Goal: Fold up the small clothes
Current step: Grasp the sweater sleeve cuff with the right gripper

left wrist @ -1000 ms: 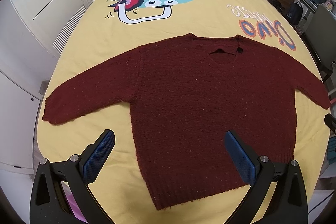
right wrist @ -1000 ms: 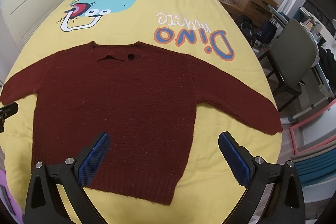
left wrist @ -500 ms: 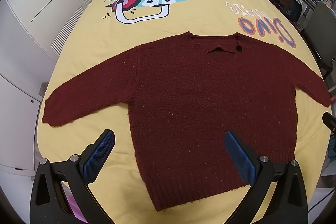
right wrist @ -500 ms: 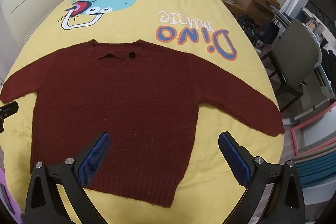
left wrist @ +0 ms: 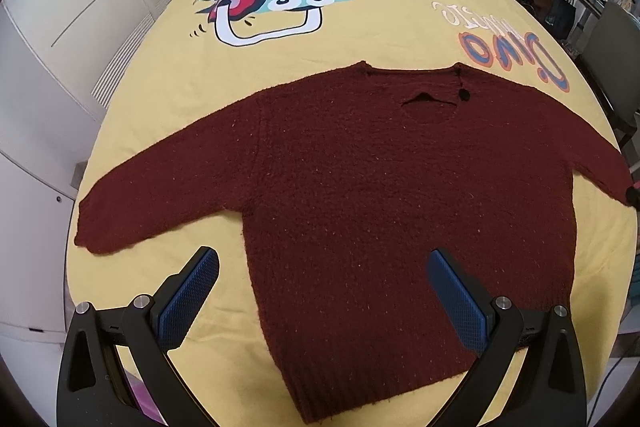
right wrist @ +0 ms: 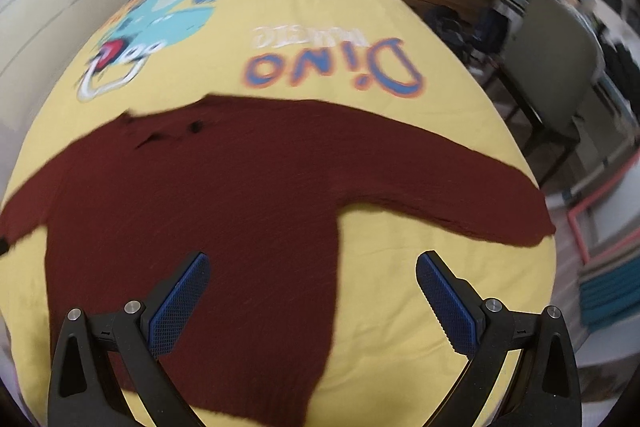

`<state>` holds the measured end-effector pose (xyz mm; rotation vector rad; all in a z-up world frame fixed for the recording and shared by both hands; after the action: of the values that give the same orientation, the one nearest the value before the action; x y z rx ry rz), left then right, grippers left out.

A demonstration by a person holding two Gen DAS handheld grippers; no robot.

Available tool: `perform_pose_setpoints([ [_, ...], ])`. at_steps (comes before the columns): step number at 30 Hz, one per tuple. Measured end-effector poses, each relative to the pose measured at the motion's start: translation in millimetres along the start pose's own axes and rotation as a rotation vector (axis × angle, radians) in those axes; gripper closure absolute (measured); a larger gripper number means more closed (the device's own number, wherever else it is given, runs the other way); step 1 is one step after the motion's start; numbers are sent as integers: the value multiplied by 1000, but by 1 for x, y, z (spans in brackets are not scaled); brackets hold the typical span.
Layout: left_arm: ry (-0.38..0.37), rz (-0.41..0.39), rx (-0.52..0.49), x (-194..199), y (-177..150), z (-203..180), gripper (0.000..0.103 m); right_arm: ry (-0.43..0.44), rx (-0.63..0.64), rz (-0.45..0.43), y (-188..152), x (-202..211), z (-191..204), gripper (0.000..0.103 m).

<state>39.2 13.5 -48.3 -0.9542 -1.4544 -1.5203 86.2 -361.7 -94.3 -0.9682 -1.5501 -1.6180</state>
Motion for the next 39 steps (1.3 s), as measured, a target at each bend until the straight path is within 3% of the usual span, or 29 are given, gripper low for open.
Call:
perform_pose_setpoints([
  [4, -3, 0, -25, -9, 6, -1, 1, -9, -135, 76, 3, -42, -66, 0],
  [9, 3, 17, -28, -23, 12, -2, 1, -82, -301, 144, -7, -96, -140, 0],
  [16, 8, 90, -10, -53, 11, 1, 1, -44, -605, 165, -19, -147, -227, 0],
  [25, 1, 151, 29, -75, -1, 18, 1, -64, -787, 145, -18, -172, -288, 0],
  [32, 17, 175, 59, -81, -1, 31, 1, -74, -807, 167, -21, -190, -296, 3],
  [34, 16, 176, 63, -82, -2, 32, 1, -101, -792, 169, -19, -187, -294, 15],
  [36, 8, 171, 66, -83, -3, 32, 1, -97, -792, 162, -17, -184, -296, 48],
  [39, 1, 171, 63, -87, -5, 32, 1, -24, -802, 162, -11, -184, -297, 81],
])
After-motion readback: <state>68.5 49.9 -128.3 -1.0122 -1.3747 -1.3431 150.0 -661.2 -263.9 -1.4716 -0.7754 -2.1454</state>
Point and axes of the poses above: each gripper's, at about its wrist camera, not at the fingertips, and x roughly against the way its jaws point, z to its left, y to its top, the point moved 2 cm from there along -x, roughly the way its jaws point, and after that the axes turned 1 degree about -y, right-handed, at the moved point
